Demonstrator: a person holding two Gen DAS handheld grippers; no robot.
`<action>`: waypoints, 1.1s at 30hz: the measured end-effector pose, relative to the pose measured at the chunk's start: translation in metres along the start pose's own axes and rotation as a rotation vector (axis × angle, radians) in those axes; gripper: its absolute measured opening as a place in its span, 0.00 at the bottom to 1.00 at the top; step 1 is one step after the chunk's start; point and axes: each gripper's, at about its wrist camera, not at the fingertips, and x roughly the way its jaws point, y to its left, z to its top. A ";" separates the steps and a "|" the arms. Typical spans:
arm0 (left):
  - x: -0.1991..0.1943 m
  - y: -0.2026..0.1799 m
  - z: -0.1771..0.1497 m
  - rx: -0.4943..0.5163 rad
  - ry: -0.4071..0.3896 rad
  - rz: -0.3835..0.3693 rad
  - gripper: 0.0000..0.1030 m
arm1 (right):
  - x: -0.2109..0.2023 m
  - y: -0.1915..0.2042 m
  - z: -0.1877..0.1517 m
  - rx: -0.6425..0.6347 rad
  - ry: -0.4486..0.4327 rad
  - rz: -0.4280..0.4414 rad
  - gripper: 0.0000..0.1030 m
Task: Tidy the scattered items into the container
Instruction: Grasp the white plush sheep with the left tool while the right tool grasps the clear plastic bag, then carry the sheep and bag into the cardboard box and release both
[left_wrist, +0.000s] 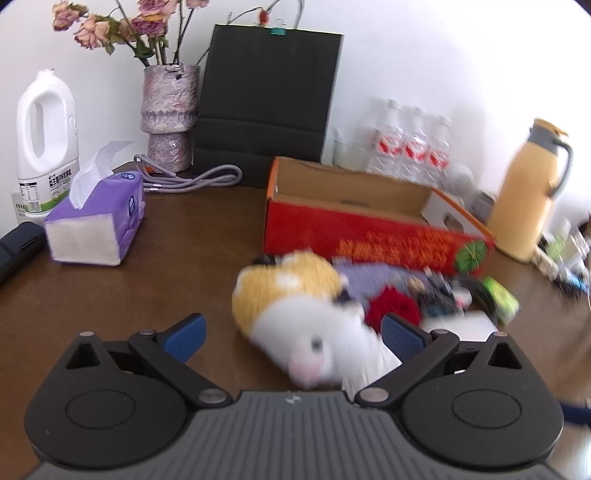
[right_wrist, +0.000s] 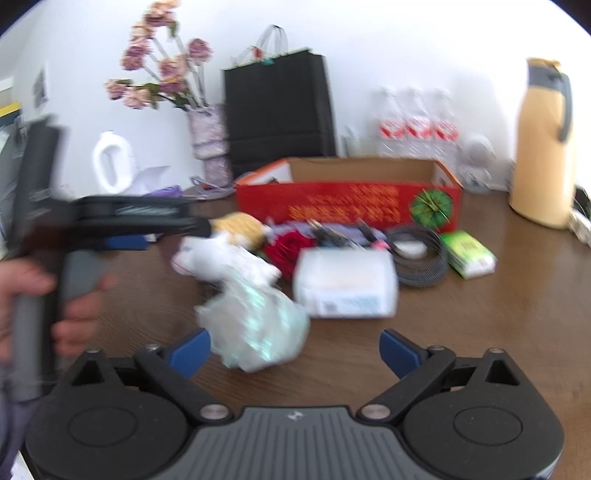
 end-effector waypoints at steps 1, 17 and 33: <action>0.011 0.002 0.004 -0.025 0.043 0.019 1.00 | 0.004 0.005 0.004 -0.020 0.005 0.004 0.87; -0.026 0.027 -0.015 -0.132 0.021 -0.061 0.47 | 0.015 0.024 0.010 -0.054 0.008 0.006 0.33; -0.066 -0.014 0.032 -0.017 -0.185 -0.177 0.48 | -0.025 -0.061 0.088 0.043 -0.184 -0.175 0.34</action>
